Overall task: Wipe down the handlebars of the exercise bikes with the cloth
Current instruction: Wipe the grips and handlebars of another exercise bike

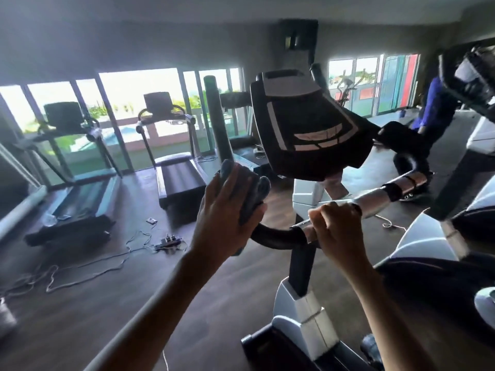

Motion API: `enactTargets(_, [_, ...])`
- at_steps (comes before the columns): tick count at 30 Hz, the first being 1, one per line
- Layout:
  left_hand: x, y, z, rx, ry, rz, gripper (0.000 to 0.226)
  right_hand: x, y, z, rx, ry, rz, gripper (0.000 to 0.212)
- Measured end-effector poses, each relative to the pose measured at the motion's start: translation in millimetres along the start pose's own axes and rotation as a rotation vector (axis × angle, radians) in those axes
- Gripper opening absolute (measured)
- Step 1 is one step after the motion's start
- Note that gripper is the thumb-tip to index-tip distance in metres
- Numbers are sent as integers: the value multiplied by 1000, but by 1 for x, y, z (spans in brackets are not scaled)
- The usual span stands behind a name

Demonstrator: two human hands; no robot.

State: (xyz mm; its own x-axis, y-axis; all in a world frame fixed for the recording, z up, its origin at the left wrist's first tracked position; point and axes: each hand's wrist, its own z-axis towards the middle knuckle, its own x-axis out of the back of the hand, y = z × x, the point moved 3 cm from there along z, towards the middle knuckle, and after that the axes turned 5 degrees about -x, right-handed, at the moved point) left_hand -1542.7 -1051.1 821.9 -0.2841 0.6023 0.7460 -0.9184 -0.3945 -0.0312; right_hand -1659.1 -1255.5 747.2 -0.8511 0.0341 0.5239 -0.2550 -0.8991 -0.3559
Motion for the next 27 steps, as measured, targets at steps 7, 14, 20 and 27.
enactTargets(7, [10,-1,16,24,110,-206,18,1,-1,-2,50,75,54,55])
enactTargets(14, [-2,6,-13,38,61,-16,38,-3,0,-4,43,119,62,51])
enactTargets(20, [-4,-8,18,137,35,24,36,-4,0,-5,39,136,56,47])
enactTargets(27, [-3,10,-2,136,61,94,47,-4,0,-7,47,146,64,44])
